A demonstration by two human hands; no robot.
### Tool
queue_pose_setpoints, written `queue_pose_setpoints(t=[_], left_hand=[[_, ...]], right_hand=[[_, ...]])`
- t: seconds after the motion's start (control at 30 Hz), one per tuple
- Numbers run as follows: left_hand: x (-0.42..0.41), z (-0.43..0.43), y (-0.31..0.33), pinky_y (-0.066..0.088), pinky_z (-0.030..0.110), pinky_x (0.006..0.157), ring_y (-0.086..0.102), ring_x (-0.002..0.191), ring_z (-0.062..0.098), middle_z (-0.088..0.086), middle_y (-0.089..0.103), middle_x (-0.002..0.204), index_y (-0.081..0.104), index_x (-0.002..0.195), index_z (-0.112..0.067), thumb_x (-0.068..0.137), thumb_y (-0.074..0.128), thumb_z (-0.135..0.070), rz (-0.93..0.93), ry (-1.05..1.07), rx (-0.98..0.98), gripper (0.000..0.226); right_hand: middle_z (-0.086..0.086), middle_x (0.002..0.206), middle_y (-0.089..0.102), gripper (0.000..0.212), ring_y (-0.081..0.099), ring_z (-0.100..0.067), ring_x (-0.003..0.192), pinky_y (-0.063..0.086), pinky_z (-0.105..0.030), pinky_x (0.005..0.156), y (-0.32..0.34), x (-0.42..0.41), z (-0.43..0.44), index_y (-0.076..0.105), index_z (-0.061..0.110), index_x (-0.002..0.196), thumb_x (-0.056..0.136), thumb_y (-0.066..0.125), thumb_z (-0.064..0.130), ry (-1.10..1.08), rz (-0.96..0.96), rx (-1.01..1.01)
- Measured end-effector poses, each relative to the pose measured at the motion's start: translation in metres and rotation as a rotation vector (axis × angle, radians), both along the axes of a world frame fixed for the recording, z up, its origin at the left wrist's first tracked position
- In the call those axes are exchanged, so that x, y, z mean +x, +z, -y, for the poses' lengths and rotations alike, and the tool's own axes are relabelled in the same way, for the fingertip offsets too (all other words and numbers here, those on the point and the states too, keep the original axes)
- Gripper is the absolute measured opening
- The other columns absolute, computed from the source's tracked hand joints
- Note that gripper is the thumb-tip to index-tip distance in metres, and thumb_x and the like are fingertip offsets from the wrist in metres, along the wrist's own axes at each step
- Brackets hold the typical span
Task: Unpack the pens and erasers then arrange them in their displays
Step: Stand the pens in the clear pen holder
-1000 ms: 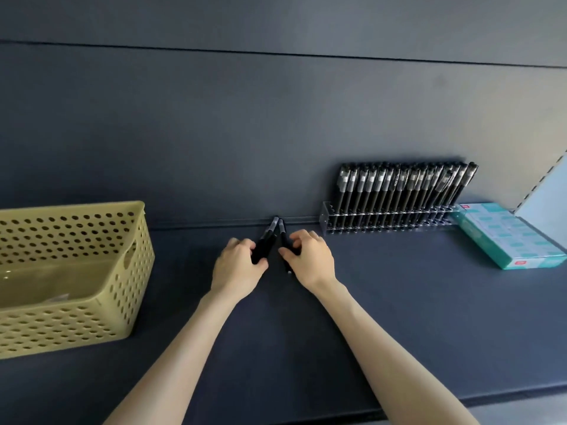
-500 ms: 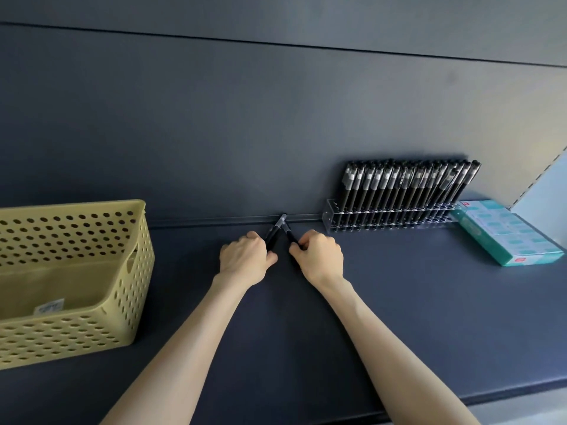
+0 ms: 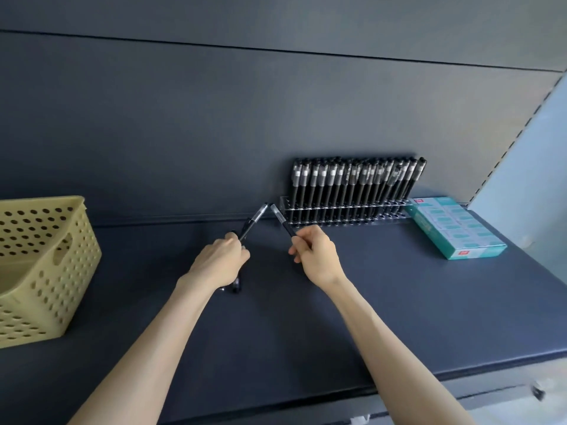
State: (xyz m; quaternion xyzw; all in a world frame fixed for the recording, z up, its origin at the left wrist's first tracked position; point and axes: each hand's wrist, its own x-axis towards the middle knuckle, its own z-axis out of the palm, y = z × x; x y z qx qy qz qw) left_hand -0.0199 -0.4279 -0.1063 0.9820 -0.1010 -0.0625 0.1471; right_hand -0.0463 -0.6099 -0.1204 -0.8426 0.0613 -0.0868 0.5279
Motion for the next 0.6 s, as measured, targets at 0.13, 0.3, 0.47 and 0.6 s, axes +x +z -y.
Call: queue_pose_setpoints(t=[0.13, 0.3, 0.47, 0.6], left_hand=[[-0.018, 0.036, -0.005, 0.039, 0.037, 0.065, 0.059, 0.094, 0.039, 0.019, 0.058, 0.106, 0.039, 0.105, -0.001, 0.103, 0.031, -0.031, 0.14, 0.063, 0.091, 0.032], [-0.035, 0.075, -0.003, 0.038, 0.041, 0.067, 0.056, 0.095, 0.043, 0.025, 0.058, 0.108, 0.035, 0.099, -0.003, 0.103, 0.031, -0.032, 0.122, 0.263, -0.04, 0.03], [-0.046, 0.107, -0.007, 0.037, 0.041, 0.068, 0.055, 0.097, 0.046, 0.027, 0.058, 0.108, 0.039, 0.11, 0.003, 0.101, 0.038, -0.014, 0.115, 0.49, -0.176, 0.02], [-0.04, 0.119, -0.005, 0.037, 0.038, 0.07, 0.056, 0.105, 0.043, 0.023, 0.058, 0.114, 0.047, 0.113, 0.004, 0.096, 0.05, -0.039, 0.055, 0.56, -0.088, 0.046]], right_hand=[[0.005, 0.071, 0.059, 0.009, 0.048, 0.003, 0.046, 0.038, -0.006, 0.051, -0.001, -0.017, 0.049, 0.045, 0.017, 0.094, 0.096, 0.044, 0.009, 0.075, 0.008, 0.025], [0.006, 0.074, 0.057, 0.009, 0.048, -0.008, 0.062, 0.039, -0.011, 0.053, -0.008, -0.032, 0.085, 0.045, 0.016, 0.102, 0.097, 0.04, 0.01, 0.151, -0.009, 0.016], [0.001, 0.084, 0.058, 0.019, 0.05, -0.015, 0.073, 0.039, -0.018, 0.059, -0.005, -0.035, 0.097, 0.046, 0.011, 0.114, 0.098, 0.036, 0.01, 0.227, -0.045, -0.02], [0.0, 0.086, 0.059, 0.019, 0.05, -0.015, 0.074, 0.041, -0.021, 0.063, -0.004, -0.031, 0.105, 0.047, 0.01, 0.115, 0.098, 0.037, 0.009, 0.234, -0.039, 0.001]])
